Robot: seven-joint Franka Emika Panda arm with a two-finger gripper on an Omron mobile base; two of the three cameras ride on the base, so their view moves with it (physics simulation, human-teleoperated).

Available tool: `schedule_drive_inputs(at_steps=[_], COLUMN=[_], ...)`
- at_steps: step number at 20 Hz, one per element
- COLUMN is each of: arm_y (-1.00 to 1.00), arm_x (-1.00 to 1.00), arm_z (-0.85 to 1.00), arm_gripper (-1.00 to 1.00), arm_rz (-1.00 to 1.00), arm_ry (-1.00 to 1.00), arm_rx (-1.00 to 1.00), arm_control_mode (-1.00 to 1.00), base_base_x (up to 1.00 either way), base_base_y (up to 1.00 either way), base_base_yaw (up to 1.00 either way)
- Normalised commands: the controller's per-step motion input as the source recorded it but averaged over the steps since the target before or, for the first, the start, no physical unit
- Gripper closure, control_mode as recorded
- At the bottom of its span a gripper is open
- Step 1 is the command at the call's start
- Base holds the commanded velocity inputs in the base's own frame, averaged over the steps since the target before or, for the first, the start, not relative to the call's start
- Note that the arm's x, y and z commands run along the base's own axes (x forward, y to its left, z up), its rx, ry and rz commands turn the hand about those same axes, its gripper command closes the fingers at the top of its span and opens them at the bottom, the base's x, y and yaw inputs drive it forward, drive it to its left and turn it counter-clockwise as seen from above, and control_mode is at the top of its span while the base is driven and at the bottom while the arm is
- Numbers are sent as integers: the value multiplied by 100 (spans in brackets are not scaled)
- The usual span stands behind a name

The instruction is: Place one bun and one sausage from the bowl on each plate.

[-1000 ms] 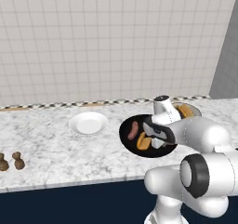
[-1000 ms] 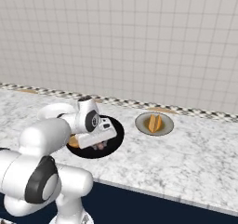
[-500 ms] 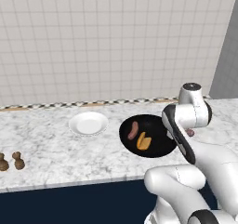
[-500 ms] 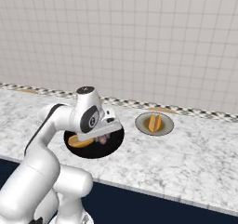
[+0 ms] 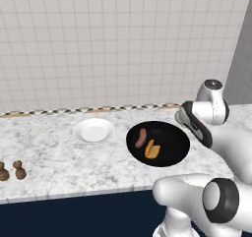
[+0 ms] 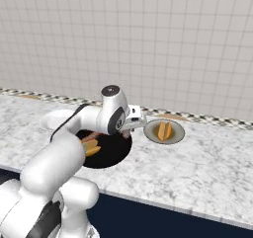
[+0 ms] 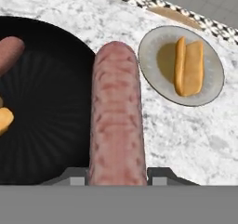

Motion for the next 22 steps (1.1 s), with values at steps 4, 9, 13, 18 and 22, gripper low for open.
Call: schedule_drive_inputs(at_steps=[4,9,13,18,22], arm_y=[-28,-46,-50,-17,-1], arm_x=[100,90,51,31,33], arm_z=[-9,-31,-51,-47,-29], arm_gripper=[100,100,100,100,100], arm_rz=[-22,-17,-9,-4,0], arm_ry=[0,0,0,0,0], arm_rx=[4,5,9,4,0], arm_control_mode=[-100,-100,-100,-100,-100], base_base_x=[0,0,0,0,0], base_base_y=[0,0,0,0,0], base_base_yaw=[0,0,0,0,0])
